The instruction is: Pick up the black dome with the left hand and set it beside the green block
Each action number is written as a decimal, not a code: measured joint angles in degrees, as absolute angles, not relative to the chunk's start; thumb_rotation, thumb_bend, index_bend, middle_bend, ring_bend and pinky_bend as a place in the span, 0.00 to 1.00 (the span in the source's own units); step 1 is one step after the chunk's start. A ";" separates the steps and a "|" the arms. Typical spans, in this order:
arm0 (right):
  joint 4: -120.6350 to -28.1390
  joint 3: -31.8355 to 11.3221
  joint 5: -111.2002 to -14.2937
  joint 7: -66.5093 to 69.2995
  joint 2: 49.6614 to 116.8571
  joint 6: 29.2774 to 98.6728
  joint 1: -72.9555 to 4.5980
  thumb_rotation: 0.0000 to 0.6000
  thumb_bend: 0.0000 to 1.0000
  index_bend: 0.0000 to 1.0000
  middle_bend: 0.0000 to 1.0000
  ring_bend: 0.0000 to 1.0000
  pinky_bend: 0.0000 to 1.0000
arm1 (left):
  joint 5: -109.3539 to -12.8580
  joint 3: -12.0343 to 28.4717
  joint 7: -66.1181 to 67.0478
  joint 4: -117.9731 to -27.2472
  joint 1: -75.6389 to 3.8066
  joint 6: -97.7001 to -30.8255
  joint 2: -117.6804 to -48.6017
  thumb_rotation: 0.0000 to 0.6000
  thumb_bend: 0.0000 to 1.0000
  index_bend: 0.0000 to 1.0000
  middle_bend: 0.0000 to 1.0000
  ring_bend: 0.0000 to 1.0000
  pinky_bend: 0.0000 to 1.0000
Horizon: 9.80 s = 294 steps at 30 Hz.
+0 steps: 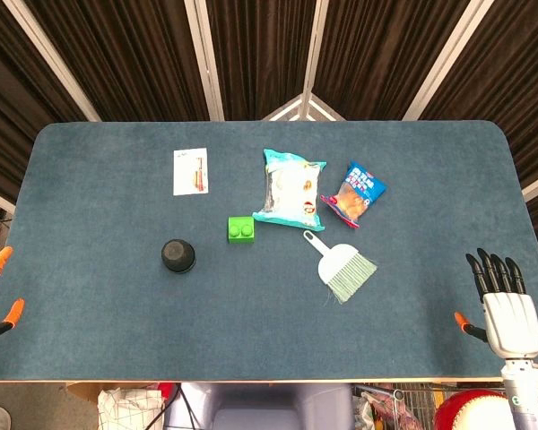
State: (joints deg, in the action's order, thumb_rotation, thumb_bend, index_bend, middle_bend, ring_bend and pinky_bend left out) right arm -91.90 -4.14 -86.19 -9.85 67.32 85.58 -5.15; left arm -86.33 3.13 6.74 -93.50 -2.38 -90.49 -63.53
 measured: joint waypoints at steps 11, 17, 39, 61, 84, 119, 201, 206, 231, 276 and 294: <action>-92.14 -4.14 -85.91 -8.53 66.85 86.09 -4.66 1.00 0.21 0.00 0.00 0.04 0.00 | -86.88 2.76 7.71 -93.92 -2.84 -89.50 -63.94 1.00 0.46 0.10 0.00 0.00 0.00; -92.47 -4.04 -85.71 -9.28 67.07 85.62 -4.76 1.00 0.21 0.00 0.00 0.04 0.00 | -86.08 2.70 8.01 -94.07 -2.99 -88.57 -63.85 1.00 0.43 0.09 0.00 0.00 0.00; -92.57 -3.57 -86.24 -7.42 66.59 85.41 -4.60 1.00 0.21 0.00 0.00 0.04 0.00 | -86.70 2.25 6.20 -94.33 -6.44 -81.86 -65.87 1.00 0.30 0.05 0.03 0.00 0.00; -92.13 -3.81 -85.38 -8.41 67.63 82.91 -5.99 1.00 0.21 0.00 0.00 0.04 0.00 | -74.22 9.28 -7.33 -77.10 -20.52 -61.21 -88.21 1.00 0.19 0.05 0.08 0.00 0.00; -91.36 -3.36 -85.27 -7.51 67.96 82.71 -5.83 1.00 0.21 0.00 0.00 0.04 0.00 | -73.45 11.13 -15.75 -67.27 -26.58 -56.47 -98.86 1.00 0.18 0.05 0.11 0.00 0.00; -91.93 -3.79 -84.16 -6.96 68.01 81.85 -6.34 1.00 0.21 0.00 0.00 0.04 0.00 | -72.07 11.76 -13.02 -62.67 -29.21 -57.69 -104.53 1.00 0.32 0.05 0.26 0.00 0.00; -93.46 -1.96 -86.78 -4.54 66.90 82.91 -5.65 1.00 0.21 0.00 0.00 0.04 0.00 | -62.58 24.82 1.56 -130.95 -21.82 -75.16 -61.78 1.00 0.52 0.18 0.43 0.00 0.00; -93.55 -1.71 -87.02 -4.46 66.62 83.13 -5.36 1.00 0.21 0.00 0.00 0.04 0.00 | -61.26 21.46 -3.53 -119.09 -22.06 -69.23 -63.71 1.00 0.52 0.19 0.42 0.00 0.00; -93.66 -2.02 -86.38 -6.33 68.62 80.74 -6.78 1.00 0.21 0.00 0.00 0.04 0.00 | -79.70 20.07 1.82 -134.34 -21.72 -79.22 -62.35 1.00 0.52 0.17 0.44 0.00 0.00; -91.74 -1.75 -86.36 -1.92 67.18 80.72 -6.44 1.00 0.21 0.00 0.00 0.04 0.00 | -56.67 12.78 1.75 -73.38 -32.57 -59.15 -98.95 1.00 0.52 0.15 0.34 0.00 0.00; -93.78 -2.36 -85.88 -3.39 67.80 80.15 -7.15 1.00 0.21 0.00 0.00 0.04 0.00 | -61.29 12.00 -0.18 -73.11 -32.30 -58.24 -99.68 1.00 0.52 0.12 0.00 0.00 0.00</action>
